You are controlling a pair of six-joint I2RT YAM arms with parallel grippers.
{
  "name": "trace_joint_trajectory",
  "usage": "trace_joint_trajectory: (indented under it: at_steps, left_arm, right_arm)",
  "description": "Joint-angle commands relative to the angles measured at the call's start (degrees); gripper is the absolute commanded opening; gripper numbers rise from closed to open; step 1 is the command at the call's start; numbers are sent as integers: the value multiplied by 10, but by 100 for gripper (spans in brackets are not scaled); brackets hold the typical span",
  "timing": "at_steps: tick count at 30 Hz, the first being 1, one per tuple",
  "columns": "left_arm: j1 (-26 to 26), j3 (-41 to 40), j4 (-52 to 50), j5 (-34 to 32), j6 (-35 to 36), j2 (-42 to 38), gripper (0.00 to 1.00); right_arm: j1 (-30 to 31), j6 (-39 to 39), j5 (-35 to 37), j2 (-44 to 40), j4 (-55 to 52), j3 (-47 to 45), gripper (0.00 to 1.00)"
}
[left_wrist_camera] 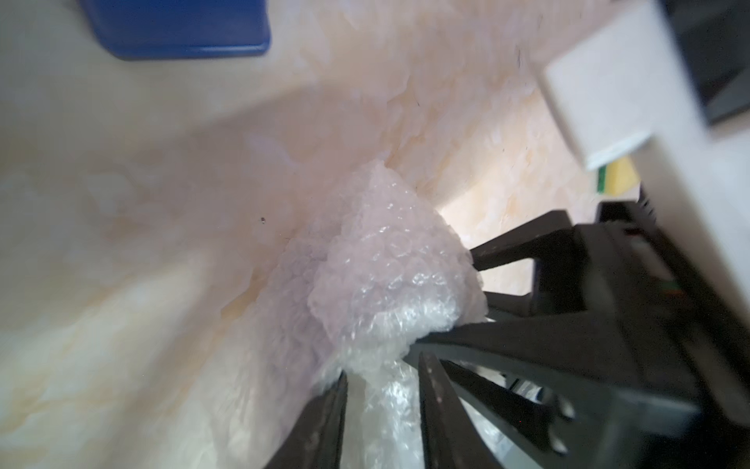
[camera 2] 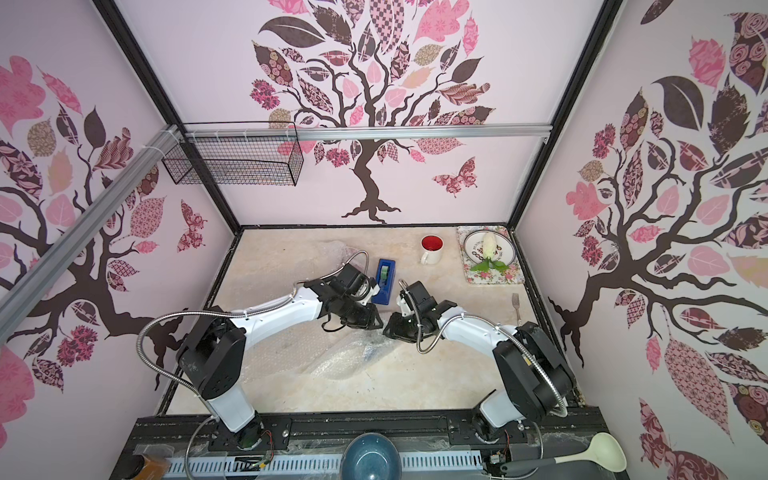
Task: Wrap mugs in bubble wrap
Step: Wrap the mug in bubble wrap.
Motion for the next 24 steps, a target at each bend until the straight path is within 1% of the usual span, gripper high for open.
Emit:
trace_joint_trajectory:
  at_steps: [1,4,6,8,10,12,15,18,22,24]
  left_arm:
    - [57,43,-62,-34,-37,-75,40]
    - [106,-5,-124,-41,-37,-148,44]
    - [142,-69,-162,-13,-28,-203,45]
    - [164,-124,-203,-5,-28,-258,45]
    - [181,-175,-231,-2,-47,-305,45]
    - [194,-225,-232,31,-79,-345,46]
    - [196,-282,-220,53,-111,-358,47]
    - [196,-305,-213,73,-120,-342,46]
    - [196,-332,-179,135,-129,-323,47]
    - [196,-350,-162,150,-142,-326,47]
  right_arm:
    - [-2,0,93,13,-81,3,40]
    - [-1,1,98,14,-82,6,38]
    - [-1,3,101,19,-91,18,37]
    - [-1,3,101,21,-94,26,37]
    - [0,1,100,21,-97,32,37]
    - [0,-2,98,22,-100,36,36]
    - [1,-6,96,23,-105,44,36]
    - [1,-10,95,23,-107,47,36]
    - [1,-15,92,24,-108,50,36]
    - [1,-16,91,26,-107,50,36]
